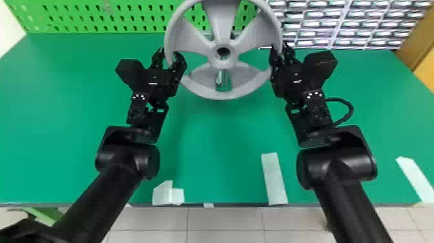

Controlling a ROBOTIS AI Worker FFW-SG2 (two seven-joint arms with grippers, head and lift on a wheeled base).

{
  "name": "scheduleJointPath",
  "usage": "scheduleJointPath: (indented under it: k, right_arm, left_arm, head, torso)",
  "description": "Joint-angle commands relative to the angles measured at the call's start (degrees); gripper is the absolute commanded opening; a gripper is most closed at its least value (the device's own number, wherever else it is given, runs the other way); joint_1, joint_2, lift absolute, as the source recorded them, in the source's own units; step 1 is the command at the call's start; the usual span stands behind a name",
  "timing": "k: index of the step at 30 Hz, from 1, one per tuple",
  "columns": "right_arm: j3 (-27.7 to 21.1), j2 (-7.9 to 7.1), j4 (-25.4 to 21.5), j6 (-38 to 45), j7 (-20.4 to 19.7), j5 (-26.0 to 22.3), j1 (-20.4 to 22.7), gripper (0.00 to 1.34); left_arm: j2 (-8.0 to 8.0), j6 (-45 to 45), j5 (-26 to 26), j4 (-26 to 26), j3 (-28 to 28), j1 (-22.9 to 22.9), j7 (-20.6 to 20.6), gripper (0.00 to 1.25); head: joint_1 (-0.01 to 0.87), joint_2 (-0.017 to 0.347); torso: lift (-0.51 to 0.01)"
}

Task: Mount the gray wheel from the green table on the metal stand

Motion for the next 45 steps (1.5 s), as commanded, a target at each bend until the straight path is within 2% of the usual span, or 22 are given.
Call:
scheduleJointPath:
  k: [1, 28, 45]
  right_arm:
    - [0.2, 0.05, 0.5, -0.3, -0.1, 0.0, -0.5, 0.24]
    - [0.2, 0.05, 3.4, -1.0, -1.1, 0.8, -3.3, 0.24]
    - [0.2, 0.05, 5.0, -1.6, -1.6, 1.1, -3.6, 0.24]
  left_arm:
    - [0.0, -1.0, 0.3, 1.6, -0.7, -0.8, 0.0, 0.46]
    - [-0.35, -2.5, 1.1, 5.8, -1.9, -4.3, -0.2, 0.46]
    - [-0.53, -4.1, 2.1, 8.4, -2.5, -4.2, -0.9, 0.46]
  head:
    - [0.867, 0.052]
    - [0.867, 0.052]
    - [0.867, 0.052]
  torso:
    - [-0.1]
    - [-0.1]
    - [-0.1]
